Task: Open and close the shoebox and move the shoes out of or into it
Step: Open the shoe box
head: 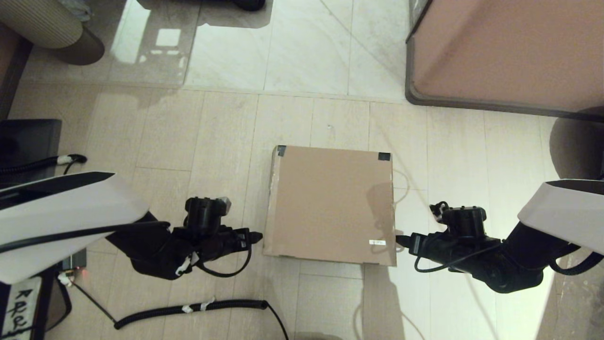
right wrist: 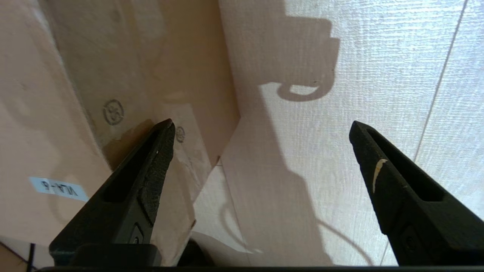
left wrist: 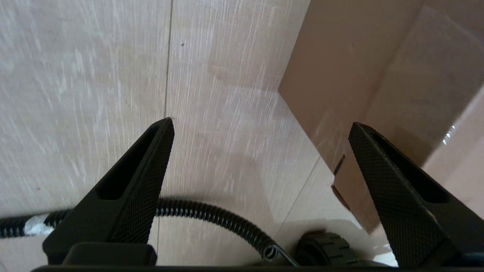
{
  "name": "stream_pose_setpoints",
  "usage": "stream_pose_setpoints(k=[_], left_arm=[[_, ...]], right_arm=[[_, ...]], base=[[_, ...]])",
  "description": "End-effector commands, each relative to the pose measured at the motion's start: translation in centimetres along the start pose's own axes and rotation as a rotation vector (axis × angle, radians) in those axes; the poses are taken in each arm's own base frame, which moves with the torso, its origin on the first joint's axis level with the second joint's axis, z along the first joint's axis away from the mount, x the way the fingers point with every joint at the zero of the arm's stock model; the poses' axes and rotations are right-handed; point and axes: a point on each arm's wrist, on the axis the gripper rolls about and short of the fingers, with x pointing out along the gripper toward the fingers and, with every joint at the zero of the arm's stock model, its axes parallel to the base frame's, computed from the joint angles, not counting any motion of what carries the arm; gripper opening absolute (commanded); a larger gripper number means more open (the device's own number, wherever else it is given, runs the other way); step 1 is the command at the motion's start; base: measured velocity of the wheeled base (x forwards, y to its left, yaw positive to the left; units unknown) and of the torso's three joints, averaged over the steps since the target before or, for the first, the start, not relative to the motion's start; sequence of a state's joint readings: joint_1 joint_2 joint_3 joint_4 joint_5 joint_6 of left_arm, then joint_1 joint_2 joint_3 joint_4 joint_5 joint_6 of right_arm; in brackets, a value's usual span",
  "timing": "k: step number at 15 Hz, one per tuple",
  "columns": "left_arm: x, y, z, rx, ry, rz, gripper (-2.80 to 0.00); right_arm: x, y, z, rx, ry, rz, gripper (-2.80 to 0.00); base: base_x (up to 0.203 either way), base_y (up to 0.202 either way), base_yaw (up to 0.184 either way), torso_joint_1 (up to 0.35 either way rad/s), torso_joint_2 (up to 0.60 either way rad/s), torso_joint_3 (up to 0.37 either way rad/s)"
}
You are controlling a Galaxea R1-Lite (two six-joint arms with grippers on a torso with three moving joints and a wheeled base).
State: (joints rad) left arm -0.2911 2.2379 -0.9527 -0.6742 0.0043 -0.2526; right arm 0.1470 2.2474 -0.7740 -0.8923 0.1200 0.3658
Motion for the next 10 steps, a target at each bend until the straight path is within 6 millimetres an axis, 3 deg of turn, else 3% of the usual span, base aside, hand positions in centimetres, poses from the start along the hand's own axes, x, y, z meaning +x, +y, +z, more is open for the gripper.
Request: stream_pose_setpoints(k=[1, 4, 10], left_arm=[[0.7, 0.0, 0.1, 0.000, -0.007, 0.003, 0.00], [2.0, -0.5, -0.8, 0.010, -0.003, 0.058, 0.00], [2.3, -1.4, -0.8, 0.008, -0.006, 0.038, 0.00]], right_arm=[[0.2, -0.1, -0.3, -0.002, 0.004, -0.017, 0.00], [0.5, -0.3, -0.8, -0.002, 0.014, -0.035, 0.00], [0.8, 0.2, -0.8, 0.002, 0.011, -0.023, 0.00]], base=[[0.000, 0.000, 0.000, 0.000, 0.00, 0.000], [0.000, 0.000, 0.000, 0.000, 0.00, 0.000], [0.000, 0.000, 0.000, 0.000, 0.00, 0.000]])
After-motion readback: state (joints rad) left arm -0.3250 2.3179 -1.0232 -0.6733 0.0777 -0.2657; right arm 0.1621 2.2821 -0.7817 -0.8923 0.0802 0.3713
